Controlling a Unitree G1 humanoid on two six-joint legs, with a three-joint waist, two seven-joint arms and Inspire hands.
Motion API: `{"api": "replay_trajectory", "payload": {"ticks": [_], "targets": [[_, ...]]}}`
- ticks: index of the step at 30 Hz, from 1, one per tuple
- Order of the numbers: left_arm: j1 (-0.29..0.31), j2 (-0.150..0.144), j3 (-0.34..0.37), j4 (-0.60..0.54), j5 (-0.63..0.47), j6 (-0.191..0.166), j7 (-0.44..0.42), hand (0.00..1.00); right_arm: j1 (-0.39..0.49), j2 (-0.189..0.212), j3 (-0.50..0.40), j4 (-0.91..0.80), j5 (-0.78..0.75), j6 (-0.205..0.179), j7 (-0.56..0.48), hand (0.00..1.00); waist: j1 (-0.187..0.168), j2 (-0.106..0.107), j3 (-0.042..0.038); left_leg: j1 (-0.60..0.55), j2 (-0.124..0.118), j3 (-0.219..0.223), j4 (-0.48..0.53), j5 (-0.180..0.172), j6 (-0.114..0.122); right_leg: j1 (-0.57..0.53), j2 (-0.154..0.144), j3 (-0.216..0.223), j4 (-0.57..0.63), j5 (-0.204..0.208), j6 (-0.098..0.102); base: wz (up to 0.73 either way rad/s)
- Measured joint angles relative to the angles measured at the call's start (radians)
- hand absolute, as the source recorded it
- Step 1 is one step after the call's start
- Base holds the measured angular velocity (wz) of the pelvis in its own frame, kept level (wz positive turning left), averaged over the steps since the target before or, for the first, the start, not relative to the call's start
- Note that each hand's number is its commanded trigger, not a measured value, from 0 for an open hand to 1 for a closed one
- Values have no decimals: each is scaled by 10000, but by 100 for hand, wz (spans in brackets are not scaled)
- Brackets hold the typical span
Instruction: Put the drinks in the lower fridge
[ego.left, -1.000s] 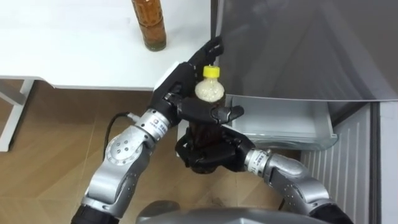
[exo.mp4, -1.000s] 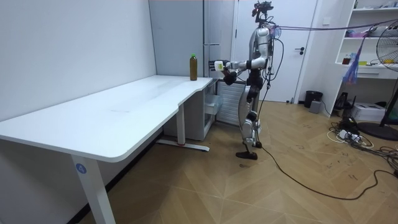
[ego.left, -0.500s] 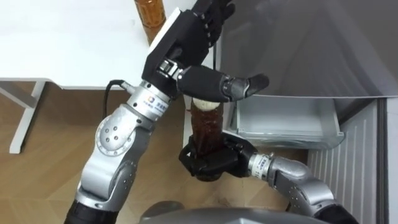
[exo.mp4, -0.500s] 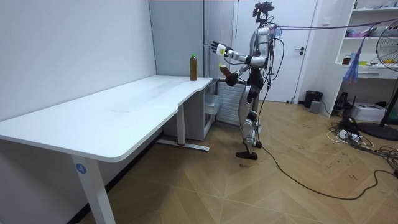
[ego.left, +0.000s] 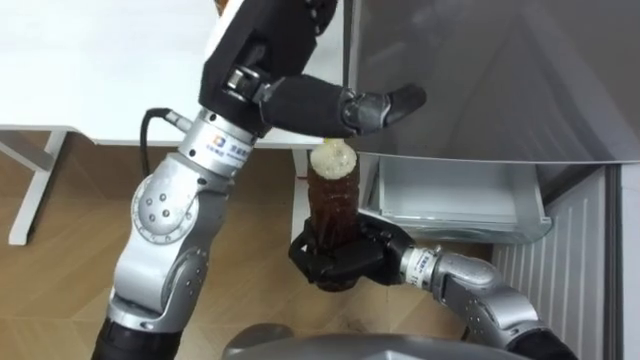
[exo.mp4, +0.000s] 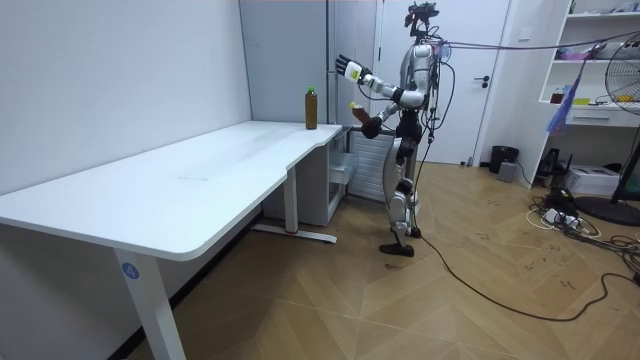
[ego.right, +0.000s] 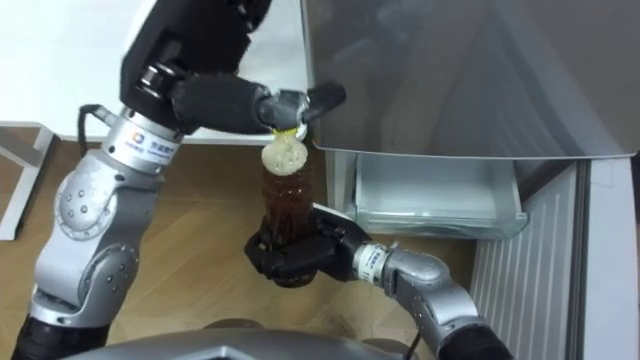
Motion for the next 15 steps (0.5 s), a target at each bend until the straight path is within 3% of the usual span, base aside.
{"api": "replay_trajectory", "payload": {"ticks": [4, 10, 15], "targets": [[3, -29, 768, -191, -33, -48, 426, 0, 376, -3, -265, 72, -87, 0, 15, 100, 410, 47, 0, 37, 16, 52, 1, 0, -1, 17, 0, -25, -11, -1, 1, -2], [84, -10, 2135, -426, -66, -728, 1506, 0, 853, -198, -1002, 28, -130, 0, -33, 100, 815, 108, -10, 212, 3, 11, -174, 25, -2, 158, -10, -93, -10, -1, 1, -2], [384, -27, 2848, -412, 63, -926, 2239, 0, 1076, -213, -1600, -8, -387, -12, -48, 100, 1045, 175, -31, 183, 2, -14, -174, 42, -11, 133, -8, -163, -10, 0, 1, 2]]}}
